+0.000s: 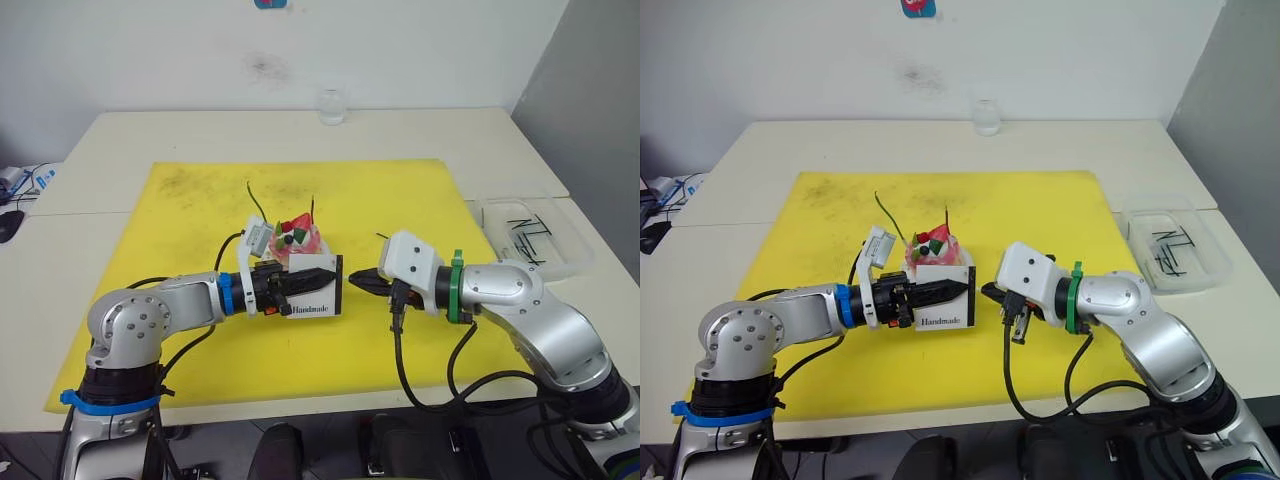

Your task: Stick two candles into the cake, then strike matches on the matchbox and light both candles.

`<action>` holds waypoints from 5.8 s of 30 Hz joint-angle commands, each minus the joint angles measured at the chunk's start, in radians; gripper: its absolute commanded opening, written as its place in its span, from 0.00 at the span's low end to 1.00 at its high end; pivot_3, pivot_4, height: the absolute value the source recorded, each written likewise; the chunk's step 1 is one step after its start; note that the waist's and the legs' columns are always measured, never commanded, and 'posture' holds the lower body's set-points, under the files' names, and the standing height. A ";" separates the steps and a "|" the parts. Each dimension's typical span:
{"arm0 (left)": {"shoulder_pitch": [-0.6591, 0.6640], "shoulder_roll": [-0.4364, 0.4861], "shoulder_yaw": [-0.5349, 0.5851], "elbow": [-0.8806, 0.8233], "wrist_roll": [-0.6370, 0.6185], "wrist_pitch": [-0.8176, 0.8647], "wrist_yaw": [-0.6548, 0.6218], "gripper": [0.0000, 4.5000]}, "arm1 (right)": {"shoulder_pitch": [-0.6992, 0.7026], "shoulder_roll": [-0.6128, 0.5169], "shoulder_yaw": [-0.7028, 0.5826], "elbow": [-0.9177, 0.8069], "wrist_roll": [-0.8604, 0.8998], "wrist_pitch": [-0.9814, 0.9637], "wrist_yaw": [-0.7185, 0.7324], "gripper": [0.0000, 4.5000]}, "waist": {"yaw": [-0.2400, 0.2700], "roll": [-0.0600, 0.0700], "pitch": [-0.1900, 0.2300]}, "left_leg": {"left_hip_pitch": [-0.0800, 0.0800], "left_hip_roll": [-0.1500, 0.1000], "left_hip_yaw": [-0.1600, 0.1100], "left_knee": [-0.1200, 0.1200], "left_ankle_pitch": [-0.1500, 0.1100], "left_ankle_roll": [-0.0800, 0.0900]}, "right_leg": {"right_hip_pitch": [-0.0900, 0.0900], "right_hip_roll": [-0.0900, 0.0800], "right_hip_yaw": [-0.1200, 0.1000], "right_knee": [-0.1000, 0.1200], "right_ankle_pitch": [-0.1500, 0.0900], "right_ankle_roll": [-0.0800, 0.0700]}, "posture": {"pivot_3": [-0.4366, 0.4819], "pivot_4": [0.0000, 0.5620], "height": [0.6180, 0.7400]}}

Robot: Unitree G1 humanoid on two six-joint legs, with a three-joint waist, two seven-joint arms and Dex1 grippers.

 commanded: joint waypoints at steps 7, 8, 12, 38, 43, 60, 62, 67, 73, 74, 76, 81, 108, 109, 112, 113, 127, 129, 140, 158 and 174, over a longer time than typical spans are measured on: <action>0.013 0.008 -0.044 -0.050 0.073 -0.078 -0.039 0.00 | -0.052 -0.031 -0.018 -0.023 0.011 -0.024 0.019 0.00 | 0.000 0.000 0.000 | 0.000 0.000 0.000 0.000 0.000 0.000 | 0.000 0.000 0.000 0.000 0.000 0.000 | 0.48 0.27 0.96; 0.013 0.009 -0.048 -0.051 0.078 -0.081 -0.043 0.00 | -0.054 -0.032 -0.018 -0.022 0.011 -0.026 0.020 0.00 | 0.000 0.000 0.000 | 0.000 0.000 0.000 0.000 0.000 0.000 | 0.000 0.000 0.000 0.000 0.000 0.000 | 0.48 0.27 0.96; 0.012 0.006 -0.058 -0.053 0.091 -0.093 -0.051 0.00 | -0.067 -0.031 -0.001 0.004 -0.011 -0.045 0.020 0.00 | 0.000 0.000 0.000 | 0.000 0.000 0.000 0.000 0.000 0.000 | 0.000 0.000 0.000 0.000 0.000 0.000 | 0.48 0.27 0.96; 0.029 0.028 -0.100 -0.109 0.141 -0.128 -0.120 0.00 | -0.090 -0.005 0.074 0.081 -0.087 -0.086 0.007 0.00 | 0.000 0.000 0.000 | 0.000 0.000 0.000 0.000 0.000 0.000 | 0.000 0.000 0.000 0.000 0.000 0.000 | 0.48 0.27 0.96; 0.070 0.065 -0.119 -0.156 0.156 -0.136 -0.148 0.00 | -0.184 0.105 -0.099 0.152 -0.181 -0.103 -0.237 0.00 | -0.002 0.000 0.000 | 0.000 0.000 0.000 0.000 0.000 0.000 | -0.001 0.000 0.001 0.001 0.000 0.000 | 0.48 0.27 0.96; 0.077 0.044 -0.079 -0.128 0.209 -0.210 -0.093 0.00 | -0.109 -0.024 -0.068 -0.076 0.019 0.078 -0.035 0.00 | 0.001 0.000 0.000 | -0.001 0.000 0.001 0.000 0.000 0.000 | -0.002 0.000 0.001 0.001 0.000 0.000 | 0.48 0.27 0.96; 0.071 0.037 -0.081 -0.127 0.215 -0.215 -0.087 0.00 | -0.112 -0.034 -0.056 -0.084 0.033 0.086 -0.027 0.00 | 0.001 0.000 0.000 | -0.002 0.000 0.002 0.000 0.000 0.000 | -0.002 0.000 0.002 0.000 0.000 0.000 | 0.48 0.27 0.96; 0.055 0.022 -0.085 -0.125 0.218 -0.214 -0.077 0.00 | -0.123 -0.049 0.003 -0.078 0.021 0.086 -0.024 0.00 | 0.000 0.000 0.000 | -0.002 0.000 0.001 0.000 0.000 0.000 | -0.003 0.000 0.001 0.000 0.000 0.000 | 0.48 0.27 0.96; 0.050 0.019 -0.088 -0.124 0.223 -0.214 -0.083 0.00 | -0.126 -0.058 0.053 -0.063 0.005 0.084 -0.027 0.00 | 0.000 0.000 0.000 | -0.002 0.000 0.001 0.000 0.000 0.000 | -0.003 0.000 0.001 0.001 0.000 0.000 | 0.48 0.27 0.96; 0.049 0.019 -0.088 -0.126 0.223 -0.213 -0.085 0.00 | -0.123 -0.061 0.061 -0.058 -0.002 0.080 -0.029 0.00 | 0.000 0.000 0.000 | -0.002 0.000 0.001 0.000 0.000 0.000 | -0.003 0.000 0.001 0.001 0.000 0.000 | 0.48 0.27 0.96; 0.050 0.019 -0.088 -0.129 0.222 -0.211 -0.087 0.00 | -0.119 -0.063 0.068 -0.051 -0.013 0.073 -0.035 0.00 | 0.000 0.000 0.000 | -0.002 0.000 0.001 0.000 0.000 0.000 | -0.003 0.000 0.001 0.001 0.000 0.000 | 0.48 0.27 0.96; 0.055 0.020 -0.087 -0.139 0.214 -0.205 -0.093 0.00 | -0.114 -0.054 0.069 -0.028 -0.036 0.053 -0.047 0.00 | 0.000 0.000 0.000 | -0.002 0.000 0.001 0.000 0.000 0.000 | -0.003 0.000 0.001 0.001 0.000 0.000 | 0.48 0.27 0.96; 0.065 0.021 -0.111 -0.145 0.267 -0.233 -0.103 0.00 | -0.038 -0.017 -0.015 -0.026 0.004 0.114 -0.088 0.00 | 0.000 0.000 0.000 | -0.002 0.000 0.001 0.000 0.000 0.000 | -0.002 0.000 0.001 0.001 0.000 0.000 | 0.48 0.27 0.96; 0.068 0.023 -0.112 -0.146 0.271 -0.236 -0.104 0.00 | -0.006 -0.018 -0.034 -0.013 -0.004 0.094 -0.105 0.00 | 0.001 0.000 0.000 | -0.002 0.000 0.001 0.000 0.000 0.000 | -0.002 0.000 0.001 0.001 0.000 0.000 | 0.48 0.27 0.96; 0.081 0.028 -0.114 -0.151 0.279 -0.245 -0.108 0.00 | 0.111 0.027 -0.101 0.035 -0.031 0.001 -0.189 0.00 | 0.002 -0.001 0.000 | -0.002 0.000 0.001 0.000 0.000 0.000 | -0.002 0.000 0.001 0.000 0.000 0.000 | 0.48 0.27 0.96; 0.087 0.028 -0.116 -0.156 0.281 -0.246 -0.108 0.00 | 0.153 0.050 -0.116 0.057 -0.047 -0.046 -0.222 0.00 | 0.002 -0.001 0.000 | -0.002 0.000 0.001 0.000 0.000 0.000 | -0.002 0.000 0.001 0.000 0.000 0.000 | 0.48 0.27 0.96; 0.102 0.046 -0.140 -0.170 0.303 -0.257 -0.139 0.00 | 0.350 0.311 -0.146 0.294 -0.088 -0.300 -0.391 0.00 | 0.000 -0.001 0.000 | -0.001 0.000 0.002 0.000 0.000 -0.001 | -0.002 0.001 0.002 0.001 0.000 0.000 | 0.48 0.27 0.96; 0.104 0.047 -0.141 -0.172 0.306 -0.258 -0.142 0.00 | 0.356 0.317 -0.148 0.307 -0.091 -0.310 -0.391 0.00 | 0.000 -0.001 0.000 | -0.001 0.000 0.002 0.000 0.000 -0.001 | -0.002 0.001 0.003 0.001 0.000 0.000 | 0.48 0.27 0.96; 0.108 0.050 -0.141 -0.172 0.313 -0.262 -0.149 0.00 | 0.378 0.290 -0.121 0.342 -0.147 -0.423 -0.369 0.46 | 0.000 -0.001 0.000 | 0.000 0.000 0.002 0.000 0.000 -0.001 | -0.001 0.001 0.002 0.001 0.000 0.000 | 0.48 0.27 0.96; 0.105 0.046 -0.139 -0.167 0.321 -0.263 -0.163 0.00 | 0.367 0.323 -0.121 0.357 -0.161 -0.370 -0.384 0.12 | 0.000 -0.001 -0.001 | 0.002 0.000 0.001 0.000 0.000 -0.001 | 0.002 0.001 0.002 0.001 0.000 0.000 | 0.48 0.27 0.96; 0.093 0.029 -0.138 -0.160 0.323 -0.269 -0.153 0.00 | 0.305 0.265 -0.138 0.092 -0.076 -0.209 -0.293 0.01 | 0.000 -0.001 -0.001 | 0.001 0.000 0.001 0.001 0.000 -0.001 | 0.001 0.001 0.002 0.001 0.000 0.001 | 0.48 0.27 0.96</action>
